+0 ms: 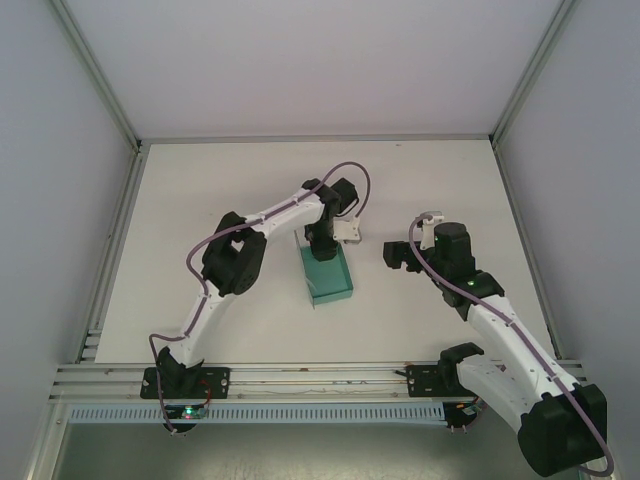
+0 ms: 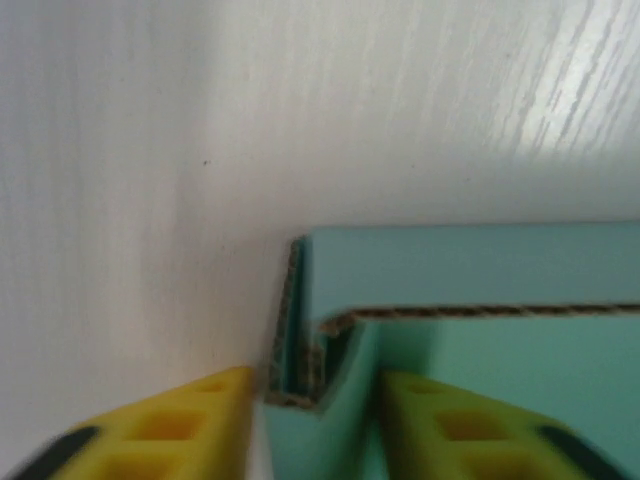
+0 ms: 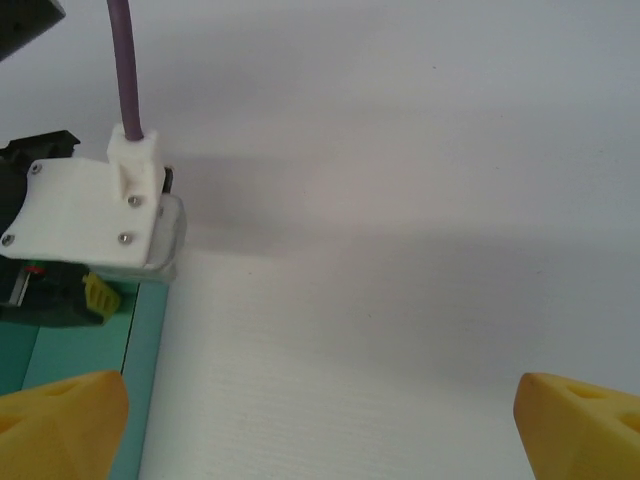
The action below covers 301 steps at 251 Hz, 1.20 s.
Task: Assemble paper box
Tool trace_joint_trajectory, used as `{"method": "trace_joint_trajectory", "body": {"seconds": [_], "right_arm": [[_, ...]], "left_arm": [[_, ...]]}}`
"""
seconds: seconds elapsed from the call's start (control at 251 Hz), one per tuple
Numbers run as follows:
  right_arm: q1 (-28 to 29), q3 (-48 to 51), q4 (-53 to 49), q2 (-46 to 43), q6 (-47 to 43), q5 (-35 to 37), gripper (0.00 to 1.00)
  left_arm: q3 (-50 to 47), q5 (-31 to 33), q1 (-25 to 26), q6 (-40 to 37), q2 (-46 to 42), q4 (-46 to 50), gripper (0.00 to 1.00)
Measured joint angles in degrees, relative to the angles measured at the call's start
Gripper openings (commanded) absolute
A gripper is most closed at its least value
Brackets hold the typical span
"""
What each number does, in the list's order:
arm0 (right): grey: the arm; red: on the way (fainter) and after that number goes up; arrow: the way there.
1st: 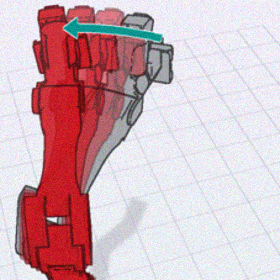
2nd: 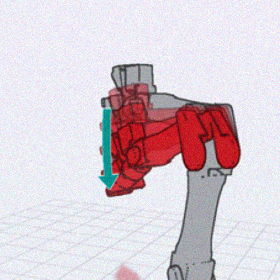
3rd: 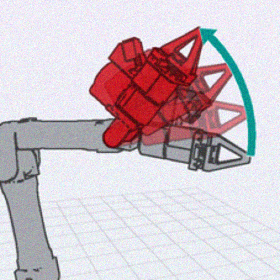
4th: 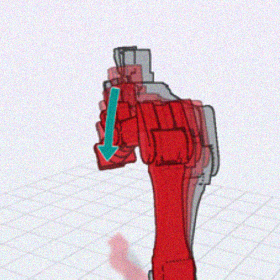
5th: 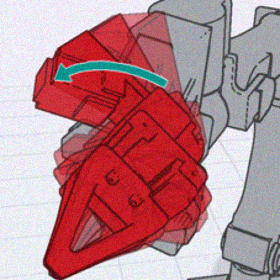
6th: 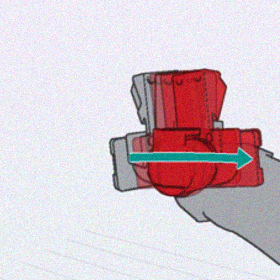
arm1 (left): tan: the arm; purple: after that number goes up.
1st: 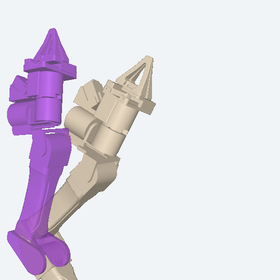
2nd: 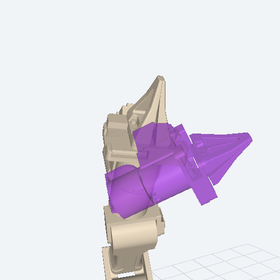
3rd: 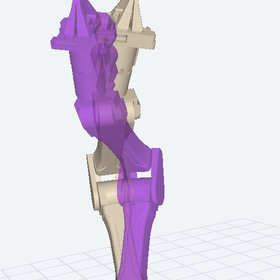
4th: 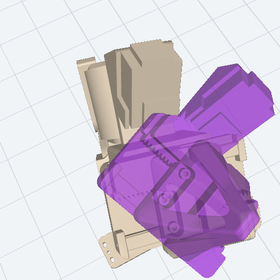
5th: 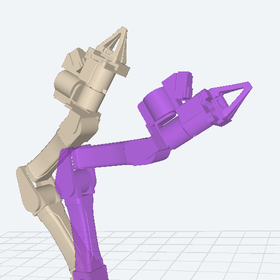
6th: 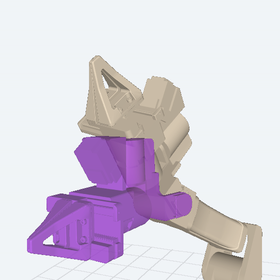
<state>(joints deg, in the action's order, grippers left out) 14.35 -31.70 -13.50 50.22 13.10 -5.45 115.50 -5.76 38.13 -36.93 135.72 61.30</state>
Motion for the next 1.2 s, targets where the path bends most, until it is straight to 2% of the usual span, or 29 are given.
{"method": "trace_joint_trajectory", "body": {"seconds": [0.04, 0.235, 0.371, 0.662, 0.83, 0.986, 1.201], "right_arm": [[0.0, 0.1, 0.0, 0.2, 0.0, 0.0, 0.98], [0.0, 0.3, 0.0, 0.5, 0.0, 0.0, 0.98], [0.3, 0.3, 0.2, 0.7, 2.3, 0.2, 0.98], [11.9, 1.4, 7.2, 4.7, 11.7, 8.1, 0.97], [14.1, 0.4, 13.8, 10.2, 15.2, 13.8, 0.92], [15.0, -3.0, 18.9, 16.8, 17.2, 16.6, 0.82], [15.9, -6.7, 21.7, 23.1, 20.2, 19.6, 0.55]], "left_arm": [[0.4, 0.2, -0.1, 0.4, 0.0, -0.1, 0.0], [-0.3, 4.1, -0.4, 2.6, -0.2, -2.5, 0.0], [-4.3, 8.8, -0.4, 8.3, -3.3, -8.5, 0.0], [-11.8, 22.4, 1.1, 23.4, -19.6, -23.6, 0.0], [-16.8, 31.0, 5.6, 29.1, -25.9, -31.0, 0.0], [-19.6, 35.7, 7.9, 34.8, -26.3, -33.1, 0.0], [-21.6, 39.1, 8.0, 39.7, -26.4, -34.2, 0.0]]}}
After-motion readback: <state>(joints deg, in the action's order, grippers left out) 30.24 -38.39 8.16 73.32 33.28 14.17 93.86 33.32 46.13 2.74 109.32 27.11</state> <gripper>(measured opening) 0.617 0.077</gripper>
